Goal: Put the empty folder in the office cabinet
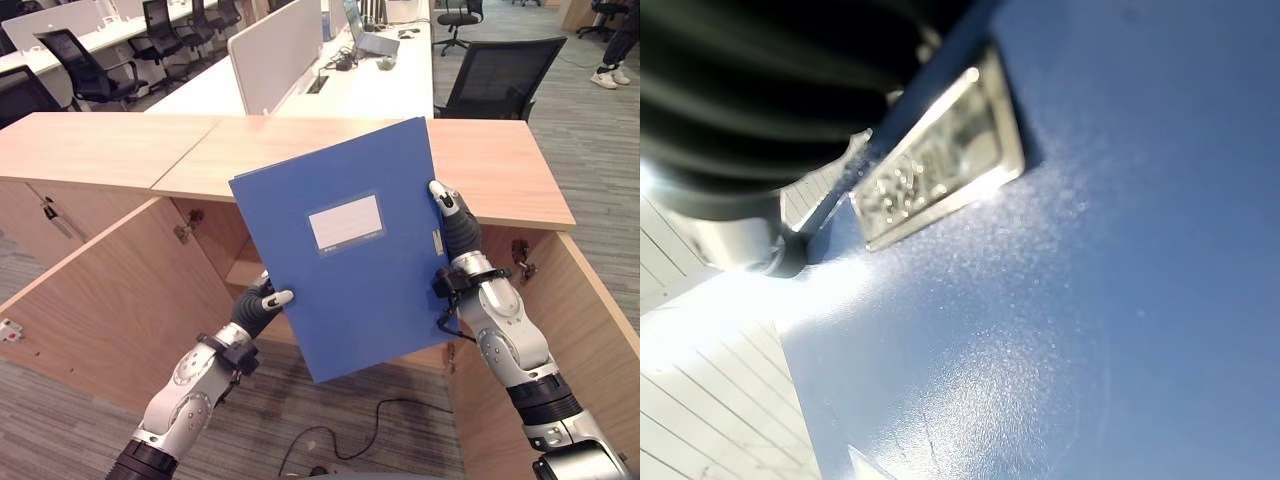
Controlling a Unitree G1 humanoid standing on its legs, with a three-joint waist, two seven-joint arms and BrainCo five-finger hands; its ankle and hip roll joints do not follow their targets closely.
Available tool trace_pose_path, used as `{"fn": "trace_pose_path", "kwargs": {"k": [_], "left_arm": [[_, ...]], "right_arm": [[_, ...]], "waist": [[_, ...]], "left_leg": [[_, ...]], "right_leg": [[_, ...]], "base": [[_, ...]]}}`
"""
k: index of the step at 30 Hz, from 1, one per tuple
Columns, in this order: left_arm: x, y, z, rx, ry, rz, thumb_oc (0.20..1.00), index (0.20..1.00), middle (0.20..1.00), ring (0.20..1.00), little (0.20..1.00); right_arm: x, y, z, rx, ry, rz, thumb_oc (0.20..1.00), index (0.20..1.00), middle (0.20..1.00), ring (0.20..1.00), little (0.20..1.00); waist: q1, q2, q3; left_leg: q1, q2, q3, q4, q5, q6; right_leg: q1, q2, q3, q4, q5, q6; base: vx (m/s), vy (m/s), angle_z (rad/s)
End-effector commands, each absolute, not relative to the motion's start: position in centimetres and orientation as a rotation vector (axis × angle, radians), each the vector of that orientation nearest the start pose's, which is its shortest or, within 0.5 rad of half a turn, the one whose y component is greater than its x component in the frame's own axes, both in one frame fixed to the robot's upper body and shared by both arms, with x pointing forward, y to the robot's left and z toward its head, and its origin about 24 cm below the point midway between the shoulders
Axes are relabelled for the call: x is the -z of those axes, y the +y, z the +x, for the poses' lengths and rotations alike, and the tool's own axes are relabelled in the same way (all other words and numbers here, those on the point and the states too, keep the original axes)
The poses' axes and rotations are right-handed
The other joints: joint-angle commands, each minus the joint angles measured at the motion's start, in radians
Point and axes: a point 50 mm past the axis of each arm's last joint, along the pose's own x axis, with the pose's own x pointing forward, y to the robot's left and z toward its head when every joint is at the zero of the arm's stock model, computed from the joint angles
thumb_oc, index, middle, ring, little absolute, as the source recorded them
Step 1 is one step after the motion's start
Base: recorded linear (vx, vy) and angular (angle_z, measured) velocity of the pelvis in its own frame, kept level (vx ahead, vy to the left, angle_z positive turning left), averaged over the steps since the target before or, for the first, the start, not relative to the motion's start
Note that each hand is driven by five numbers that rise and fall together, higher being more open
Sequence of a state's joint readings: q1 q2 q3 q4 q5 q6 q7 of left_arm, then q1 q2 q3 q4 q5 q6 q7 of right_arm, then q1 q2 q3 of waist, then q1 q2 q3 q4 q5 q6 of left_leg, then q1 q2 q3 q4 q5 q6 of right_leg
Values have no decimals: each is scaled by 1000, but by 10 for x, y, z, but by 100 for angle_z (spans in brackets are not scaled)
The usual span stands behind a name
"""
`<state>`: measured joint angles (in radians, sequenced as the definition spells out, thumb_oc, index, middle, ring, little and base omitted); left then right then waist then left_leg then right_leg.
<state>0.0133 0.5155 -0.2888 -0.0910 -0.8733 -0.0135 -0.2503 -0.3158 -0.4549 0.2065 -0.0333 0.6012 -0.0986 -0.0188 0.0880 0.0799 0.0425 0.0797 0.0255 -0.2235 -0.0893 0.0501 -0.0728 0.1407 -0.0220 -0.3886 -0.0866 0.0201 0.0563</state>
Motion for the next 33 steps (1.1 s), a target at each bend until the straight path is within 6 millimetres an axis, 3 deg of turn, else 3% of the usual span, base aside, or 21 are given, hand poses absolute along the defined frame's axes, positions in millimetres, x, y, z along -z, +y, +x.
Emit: {"fn": "trace_pose_path", "kwargs": {"k": [1, 8, 22, 33], "left_arm": [[-71, 158, 245, 584, 3, -301, 1000, 1000, 1000, 1000, 1000], [-62, 161, 237, 635, 72, -246, 1000, 1000, 1000, 1000, 1000], [-82, 158, 221, 783, 76, -257, 1000, 1000, 1000, 1000, 1000], [-84, 162, 219, 747, 61, -291, 1000, 1000, 1000, 1000, 1000]], "right_arm": [[-181, -129, 302, -419, -482, 227, 200, 200, 200, 200, 200], [-178, -127, 304, -434, -461, 214, 200, 200, 200, 200, 200], [-173, -131, 304, -447, -440, 129, 200, 200, 200, 200, 200], [-168, -136, 304, -421, -431, 139, 200, 200, 200, 200, 200]], "waist": [[-20, -84, -38], [-20, -79, -36], [-15, -78, -35], [-12, -80, -35]], "left_leg": [[7, -41, 42, 2, -70, 35], [9, -42, 46, 2, -71, 37], [12, -44, 42, 2, -71, 41], [12, -45, 40, 2, -72, 42]], "right_leg": [[12, -93, 127, 15, -31, 40], [10, -93, 128, 20, -32, 41], [11, -93, 129, 25, -33, 44], [13, -95, 126, 23, -33, 44]], "base": [[0, 0, 0], [0, 0, 0], [0, 0, 0], [0, 0, 0]]}}
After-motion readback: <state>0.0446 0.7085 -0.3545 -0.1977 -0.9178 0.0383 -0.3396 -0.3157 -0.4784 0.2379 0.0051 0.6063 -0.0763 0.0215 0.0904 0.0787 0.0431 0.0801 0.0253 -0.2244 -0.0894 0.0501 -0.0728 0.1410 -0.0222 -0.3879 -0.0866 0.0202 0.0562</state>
